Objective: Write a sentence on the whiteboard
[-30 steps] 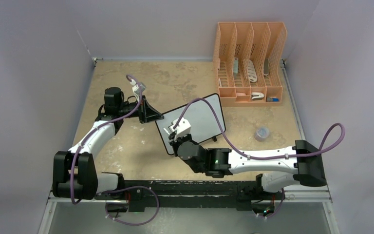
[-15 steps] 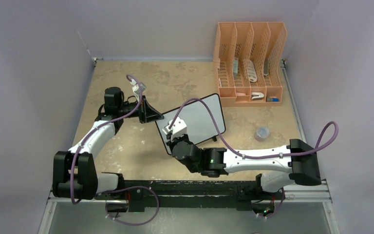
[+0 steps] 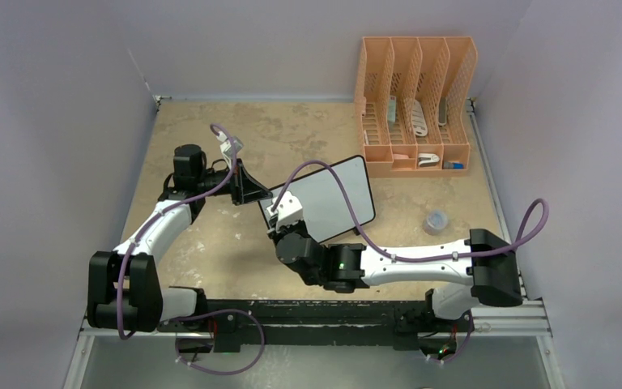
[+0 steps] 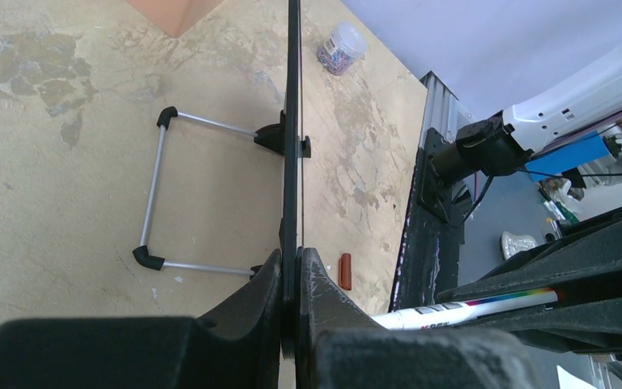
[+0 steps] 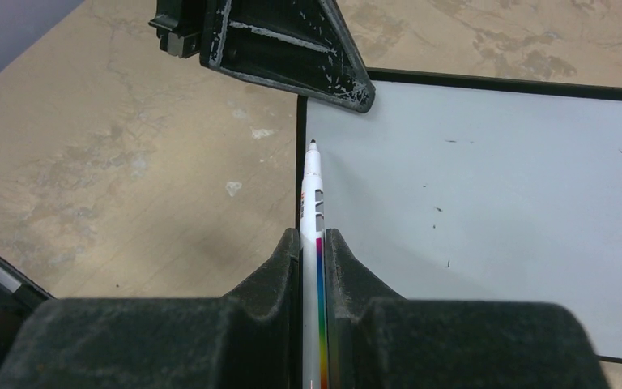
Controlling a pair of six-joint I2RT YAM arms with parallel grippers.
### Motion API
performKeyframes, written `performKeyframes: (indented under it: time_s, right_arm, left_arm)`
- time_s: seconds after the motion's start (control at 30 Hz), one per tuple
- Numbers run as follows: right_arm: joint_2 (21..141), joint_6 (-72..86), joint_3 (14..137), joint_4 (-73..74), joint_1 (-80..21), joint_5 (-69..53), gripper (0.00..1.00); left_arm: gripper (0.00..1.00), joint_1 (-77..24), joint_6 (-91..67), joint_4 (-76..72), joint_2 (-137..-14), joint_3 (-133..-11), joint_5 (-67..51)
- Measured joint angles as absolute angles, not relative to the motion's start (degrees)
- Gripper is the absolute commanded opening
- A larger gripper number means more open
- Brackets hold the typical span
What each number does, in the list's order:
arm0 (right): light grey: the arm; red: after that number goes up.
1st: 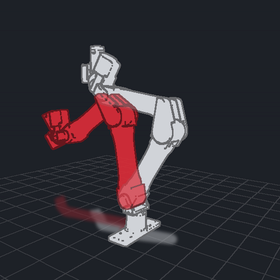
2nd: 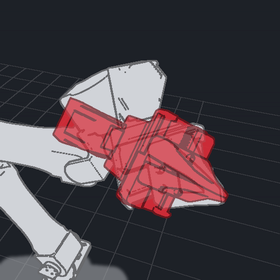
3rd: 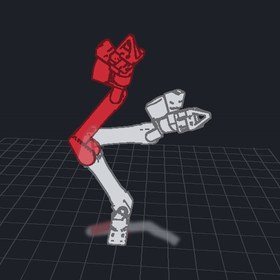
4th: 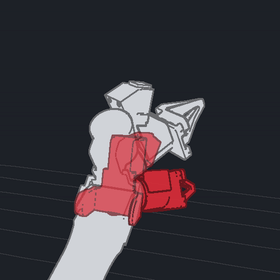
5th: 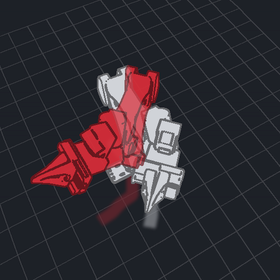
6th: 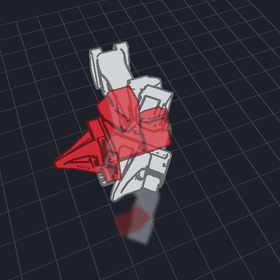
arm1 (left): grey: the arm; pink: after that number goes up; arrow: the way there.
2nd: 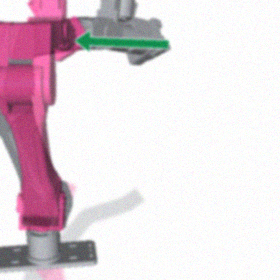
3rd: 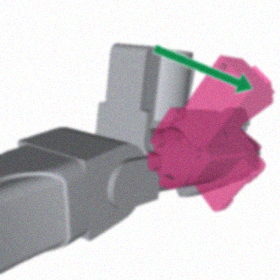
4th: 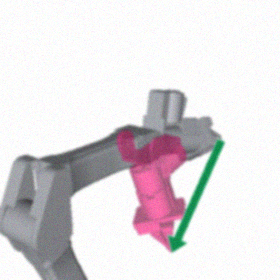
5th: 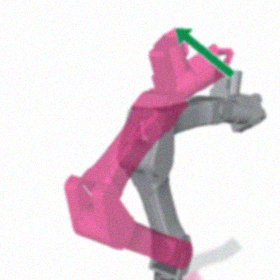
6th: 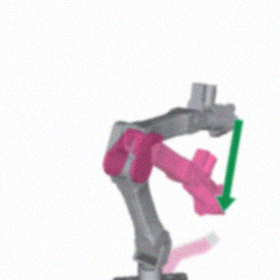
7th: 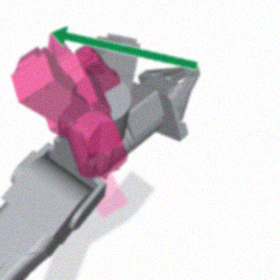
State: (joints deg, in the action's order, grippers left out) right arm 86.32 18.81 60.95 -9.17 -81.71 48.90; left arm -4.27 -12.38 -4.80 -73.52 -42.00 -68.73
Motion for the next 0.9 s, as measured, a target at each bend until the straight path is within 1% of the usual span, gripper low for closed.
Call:
performKeyframes:
  time_s: [0.9]
  right_arm:
    - [88.8, 17.9, 63.9, -8.8, -81.3, 51.6, 0.0]
  left_arm:
    - [0.0, -4.6, -12.3, -4.6, -73.5, -42.2, -68.7]
